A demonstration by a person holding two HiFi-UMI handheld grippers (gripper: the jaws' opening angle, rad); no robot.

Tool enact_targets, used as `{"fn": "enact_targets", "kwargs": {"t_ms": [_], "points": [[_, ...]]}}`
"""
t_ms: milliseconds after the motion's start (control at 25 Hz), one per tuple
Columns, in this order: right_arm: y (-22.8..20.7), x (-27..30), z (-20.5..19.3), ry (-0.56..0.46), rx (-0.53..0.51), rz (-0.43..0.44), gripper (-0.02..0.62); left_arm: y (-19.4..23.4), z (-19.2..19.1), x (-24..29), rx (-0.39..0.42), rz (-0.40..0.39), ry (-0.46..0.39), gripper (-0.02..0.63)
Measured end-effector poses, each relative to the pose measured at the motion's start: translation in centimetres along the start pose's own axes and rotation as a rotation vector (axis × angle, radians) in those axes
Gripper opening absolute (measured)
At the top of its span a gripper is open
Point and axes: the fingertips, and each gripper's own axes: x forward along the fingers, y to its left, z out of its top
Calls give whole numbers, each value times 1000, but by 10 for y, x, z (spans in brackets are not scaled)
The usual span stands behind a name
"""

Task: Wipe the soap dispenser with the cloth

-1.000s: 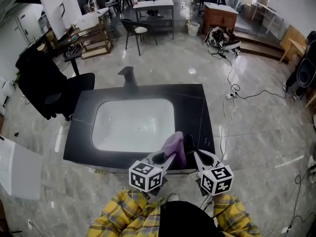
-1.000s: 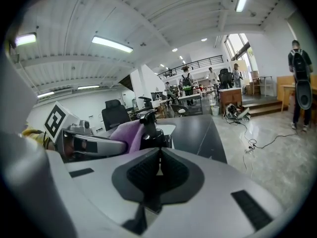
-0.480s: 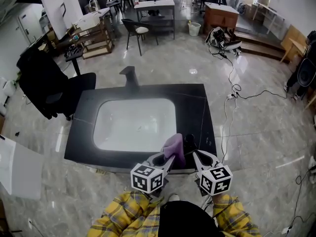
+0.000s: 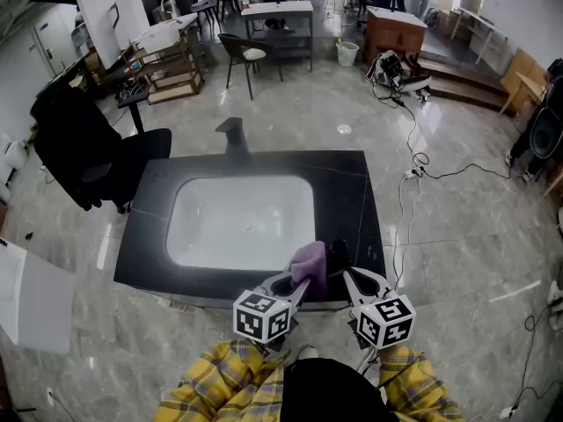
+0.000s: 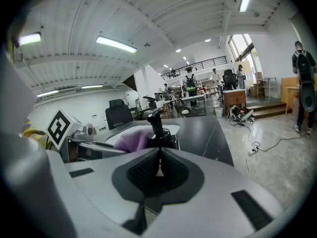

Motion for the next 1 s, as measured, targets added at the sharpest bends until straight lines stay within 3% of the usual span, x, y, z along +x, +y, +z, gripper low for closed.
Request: {"fn": "enact_targets", "kwargs": {"t_ms": [240, 360, 560, 600, 640, 680, 840, 1000], "points": [[-7, -7, 11, -17, -60, 27, 8, -1, -1, -8, 108, 33, 59, 64], [-7, -8, 16, -29, -76, 73, 8, 0, 0, -12, 96, 31, 46, 64], [-1, -4, 26, -39, -151, 183, 16, 2, 18, -27, 49, 33, -53, 64], [1, -2, 26, -26, -166, 222, 70, 2, 21, -29, 40, 30, -66, 64], [4, 1, 24, -6, -184, 264, 171, 3, 23, -31, 32, 29, -74, 64], [7, 4, 23, 12, -209, 298, 219, 4, 24, -32, 26, 29, -79, 64], [11, 18, 29, 26, -355, 376, 230, 5, 26, -39, 21, 34, -84, 64], [24, 27, 29, 95, -518, 531, 264, 1, 26, -41, 31, 27, -81, 64]]}}
